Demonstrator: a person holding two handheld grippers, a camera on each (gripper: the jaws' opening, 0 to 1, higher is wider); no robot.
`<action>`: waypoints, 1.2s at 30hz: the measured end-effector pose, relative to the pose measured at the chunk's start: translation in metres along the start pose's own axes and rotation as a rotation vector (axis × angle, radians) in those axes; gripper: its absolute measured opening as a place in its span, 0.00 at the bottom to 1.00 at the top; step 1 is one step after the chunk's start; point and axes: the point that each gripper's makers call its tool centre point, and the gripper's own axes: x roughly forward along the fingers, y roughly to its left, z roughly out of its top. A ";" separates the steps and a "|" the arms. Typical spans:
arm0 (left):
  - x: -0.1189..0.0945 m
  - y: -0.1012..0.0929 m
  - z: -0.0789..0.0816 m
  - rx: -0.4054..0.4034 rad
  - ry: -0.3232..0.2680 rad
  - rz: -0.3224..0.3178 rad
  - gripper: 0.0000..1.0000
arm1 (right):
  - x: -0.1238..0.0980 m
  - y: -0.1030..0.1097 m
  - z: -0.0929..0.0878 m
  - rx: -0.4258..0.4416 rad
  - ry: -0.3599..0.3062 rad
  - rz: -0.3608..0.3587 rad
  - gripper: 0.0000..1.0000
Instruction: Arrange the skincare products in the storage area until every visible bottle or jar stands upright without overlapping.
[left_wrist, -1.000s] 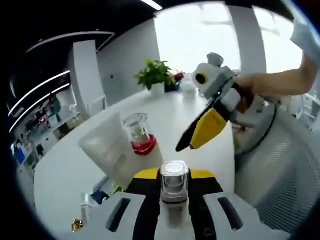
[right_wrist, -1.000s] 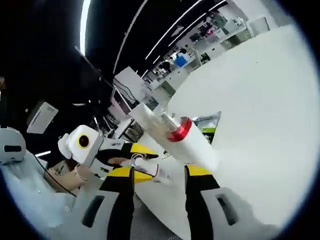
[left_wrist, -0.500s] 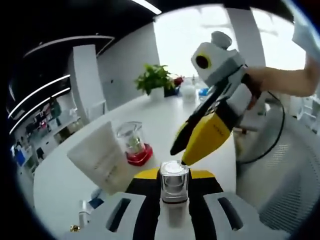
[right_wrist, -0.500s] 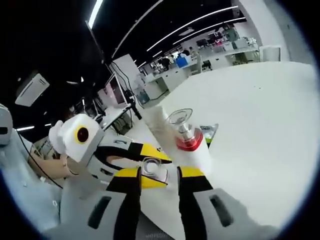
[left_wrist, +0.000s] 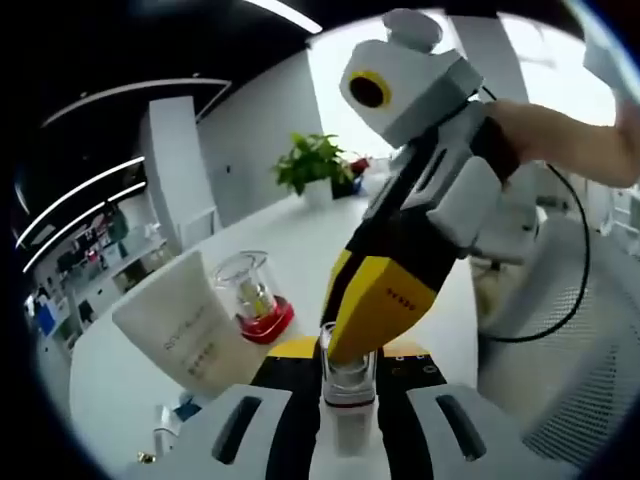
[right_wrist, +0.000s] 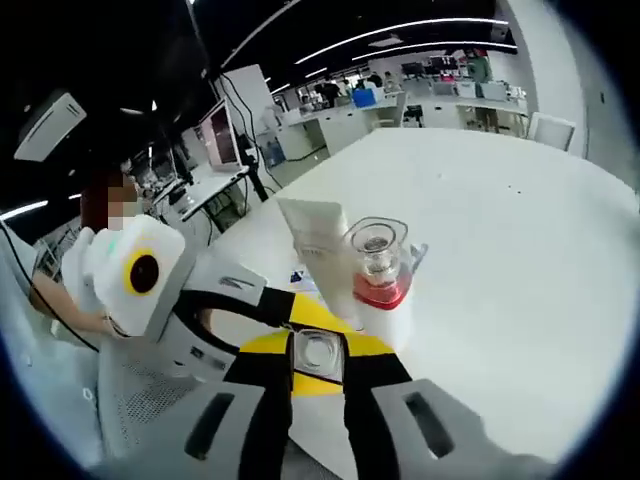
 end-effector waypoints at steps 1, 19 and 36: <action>0.000 0.000 -0.001 0.004 0.002 0.005 0.16 | 0.001 0.000 0.000 0.002 0.011 0.004 0.18; -0.002 0.002 -0.003 0.221 0.049 0.074 0.17 | 0.011 -0.014 -0.017 0.043 0.118 0.015 0.17; 0.000 0.005 -0.031 0.252 0.178 0.045 0.19 | -0.011 -0.008 -0.009 0.059 0.164 -0.016 0.16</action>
